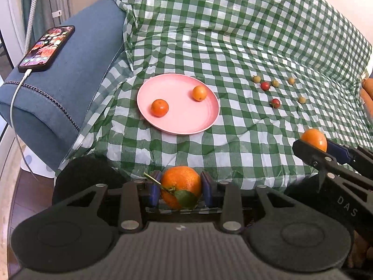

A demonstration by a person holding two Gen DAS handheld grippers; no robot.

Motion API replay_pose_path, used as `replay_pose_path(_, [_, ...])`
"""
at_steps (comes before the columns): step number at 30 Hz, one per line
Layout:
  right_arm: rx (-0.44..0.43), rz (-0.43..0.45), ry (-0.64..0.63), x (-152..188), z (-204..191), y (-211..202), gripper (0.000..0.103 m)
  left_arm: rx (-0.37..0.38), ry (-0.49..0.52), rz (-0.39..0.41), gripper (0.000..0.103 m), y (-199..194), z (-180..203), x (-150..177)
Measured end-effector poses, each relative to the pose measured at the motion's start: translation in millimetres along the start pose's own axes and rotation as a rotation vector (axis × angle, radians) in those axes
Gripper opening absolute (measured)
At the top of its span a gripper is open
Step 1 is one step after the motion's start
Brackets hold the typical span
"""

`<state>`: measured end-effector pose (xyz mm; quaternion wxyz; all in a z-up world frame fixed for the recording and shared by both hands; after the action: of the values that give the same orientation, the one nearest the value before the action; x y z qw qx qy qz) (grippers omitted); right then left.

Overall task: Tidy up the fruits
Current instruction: 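Carry both held oranges over the pink plate, then open both tools to drop the oranges onto the pink plate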

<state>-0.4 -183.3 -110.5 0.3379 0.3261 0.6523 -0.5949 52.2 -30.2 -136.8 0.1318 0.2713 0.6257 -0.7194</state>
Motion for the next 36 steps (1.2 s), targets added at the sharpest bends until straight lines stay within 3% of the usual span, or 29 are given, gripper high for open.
replay_pose_path(8, [0.013, 0.002, -0.011, -10, 3, 11, 0.036, -0.012, -0.018, 0.024, 0.04, 5, -11, -17])
replay_pose_path(18, [-0.018, -0.034, 0.05, -36, 8, 62, 0.036, -0.046, -0.046, 0.096, 0.04, 28, -24, -75])
replay_pose_path(36, [-0.067, -0.168, 0.072, -38, 7, 224, 0.036, -0.072, -0.038, -0.024, 0.04, 179, -37, -140])
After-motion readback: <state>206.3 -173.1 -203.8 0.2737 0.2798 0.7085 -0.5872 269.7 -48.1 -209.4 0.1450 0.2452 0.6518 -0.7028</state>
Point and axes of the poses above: each gripper's, at about its wrist camera, not at the fingertips, and y roughly the way its jaws point, z to its right, x to its underside, the point moved 7 cm from there along y, roughly the way its jaws point, and after that the axes turned 2 degrees about -x, right-handed, at the moved point
